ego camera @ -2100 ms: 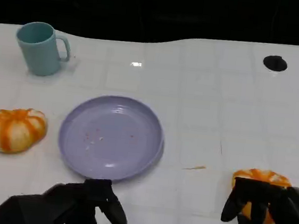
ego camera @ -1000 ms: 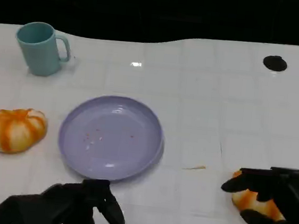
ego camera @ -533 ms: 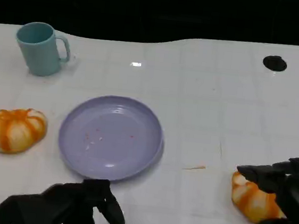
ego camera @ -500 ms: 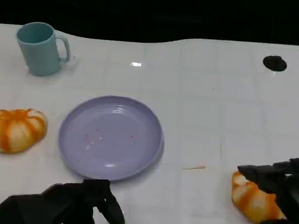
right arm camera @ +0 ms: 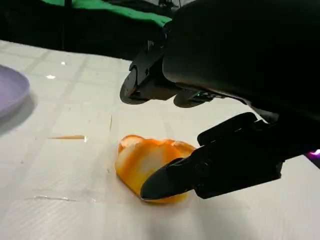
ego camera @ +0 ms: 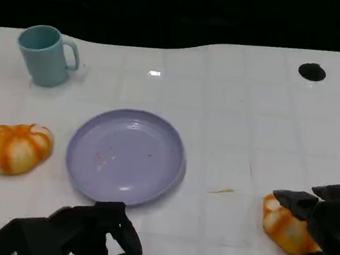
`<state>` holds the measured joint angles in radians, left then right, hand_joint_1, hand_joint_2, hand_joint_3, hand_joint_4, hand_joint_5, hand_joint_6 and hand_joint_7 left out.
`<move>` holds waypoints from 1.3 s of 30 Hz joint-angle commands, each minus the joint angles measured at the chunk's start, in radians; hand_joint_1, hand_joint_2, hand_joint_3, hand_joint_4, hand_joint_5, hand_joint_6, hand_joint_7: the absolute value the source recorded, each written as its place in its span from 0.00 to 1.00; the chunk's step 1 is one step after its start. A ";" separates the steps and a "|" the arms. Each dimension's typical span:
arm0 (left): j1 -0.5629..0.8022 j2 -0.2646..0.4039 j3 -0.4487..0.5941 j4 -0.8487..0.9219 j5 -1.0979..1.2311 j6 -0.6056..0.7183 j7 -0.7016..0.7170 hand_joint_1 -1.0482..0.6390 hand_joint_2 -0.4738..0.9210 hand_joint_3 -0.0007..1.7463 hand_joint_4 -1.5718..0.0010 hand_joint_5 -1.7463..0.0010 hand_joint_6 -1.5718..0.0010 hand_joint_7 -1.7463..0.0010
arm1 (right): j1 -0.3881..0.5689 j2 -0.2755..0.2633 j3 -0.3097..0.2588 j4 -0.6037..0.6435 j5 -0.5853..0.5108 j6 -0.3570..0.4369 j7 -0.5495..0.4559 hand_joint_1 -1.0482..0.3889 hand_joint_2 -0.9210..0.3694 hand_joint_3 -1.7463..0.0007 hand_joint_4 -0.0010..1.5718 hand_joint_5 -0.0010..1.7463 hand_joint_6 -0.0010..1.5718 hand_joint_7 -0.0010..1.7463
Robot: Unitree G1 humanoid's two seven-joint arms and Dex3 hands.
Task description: Grasp the bread from the table and place it into the plate.
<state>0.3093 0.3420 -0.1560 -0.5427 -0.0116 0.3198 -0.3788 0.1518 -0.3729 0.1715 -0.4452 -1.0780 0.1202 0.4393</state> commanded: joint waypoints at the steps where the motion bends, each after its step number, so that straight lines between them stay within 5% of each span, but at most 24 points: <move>1: 0.002 0.005 0.001 -0.011 -0.006 0.008 -0.003 0.44 0.91 0.41 0.60 0.00 0.63 0.16 | -0.041 -0.015 0.023 0.087 -0.016 0.011 -0.031 0.31 0.01 0.99 0.11 0.13 0.22 0.01; 20: 0.012 0.005 0.002 -0.037 -0.005 0.019 0.000 0.43 0.91 0.42 0.59 0.00 0.62 0.16 | -0.214 0.026 0.141 0.469 0.028 0.051 -0.202 0.31 0.00 0.95 0.16 0.12 0.26 0.01; 26: 0.016 0.007 0.002 -0.052 -0.001 0.037 0.003 0.43 0.90 0.43 0.59 0.00 0.62 0.16 | -0.221 0.051 0.113 0.587 0.138 -0.079 -0.555 0.47 0.00 0.94 0.58 0.17 0.61 0.08; 28: 0.016 0.007 0.002 -0.057 -0.002 0.046 0.003 0.43 0.90 0.43 0.59 0.00 0.62 0.16 | -0.223 0.046 0.106 0.606 0.166 -0.142 -0.658 0.57 0.01 0.94 0.57 0.60 0.73 0.10; 31: 0.015 0.005 0.004 -0.058 -0.006 0.050 0.001 0.43 0.90 0.43 0.59 0.00 0.62 0.16 | -0.231 0.043 0.098 0.620 0.210 -0.206 -0.737 0.62 0.06 0.90 0.56 0.92 0.76 0.22; 33: 0.016 0.004 0.004 -0.054 -0.005 0.041 0.002 0.42 0.90 0.43 0.59 0.00 0.62 0.16 | -0.239 0.037 0.101 0.628 0.217 -0.235 -0.774 0.63 0.12 0.82 0.57 0.98 0.71 0.35; 37: 0.017 0.004 0.003 -0.043 -0.002 0.023 0.002 0.43 0.90 0.43 0.59 0.00 0.63 0.16 | -0.250 0.033 0.108 0.643 0.224 -0.278 -0.826 0.64 0.19 0.77 0.58 1.00 0.68 0.43; 39: 0.015 0.004 -0.002 -0.043 0.004 0.024 0.004 0.43 0.90 0.43 0.59 0.00 0.62 0.16 | -0.254 0.034 0.110 0.640 0.225 -0.291 -0.842 0.64 0.27 0.66 0.59 1.00 0.65 0.52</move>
<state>0.3235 0.3419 -0.1577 -0.5868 -0.0100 0.3542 -0.3787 -0.0800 -0.3208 0.2893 0.1924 -0.8650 -0.1518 -0.3703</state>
